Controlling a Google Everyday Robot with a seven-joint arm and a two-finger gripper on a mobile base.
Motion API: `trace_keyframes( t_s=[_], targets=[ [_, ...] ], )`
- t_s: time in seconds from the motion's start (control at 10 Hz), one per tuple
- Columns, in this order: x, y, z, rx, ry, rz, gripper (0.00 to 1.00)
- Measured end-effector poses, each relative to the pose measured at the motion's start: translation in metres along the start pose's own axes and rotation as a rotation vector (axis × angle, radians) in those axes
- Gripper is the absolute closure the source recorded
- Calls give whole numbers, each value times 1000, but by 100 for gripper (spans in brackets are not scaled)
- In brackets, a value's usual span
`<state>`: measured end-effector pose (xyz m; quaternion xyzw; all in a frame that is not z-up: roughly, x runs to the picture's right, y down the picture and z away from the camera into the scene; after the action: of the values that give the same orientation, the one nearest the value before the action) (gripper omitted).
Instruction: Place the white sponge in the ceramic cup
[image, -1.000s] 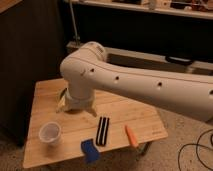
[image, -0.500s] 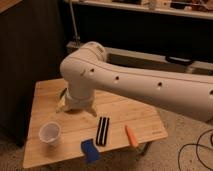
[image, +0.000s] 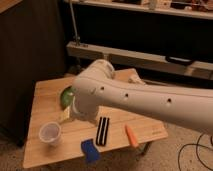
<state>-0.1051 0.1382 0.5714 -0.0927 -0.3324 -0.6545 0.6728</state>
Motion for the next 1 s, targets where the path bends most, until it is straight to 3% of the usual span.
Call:
trace_keyframes(
  t_s=[0.1,0.7,1.0],
  targets=[
    [-9,5,15,-5,-14,-23,20],
    [-10,6,18,-14,-10,-35,20],
    [-14,11,42,-106,-13,-164,20]
  ],
)
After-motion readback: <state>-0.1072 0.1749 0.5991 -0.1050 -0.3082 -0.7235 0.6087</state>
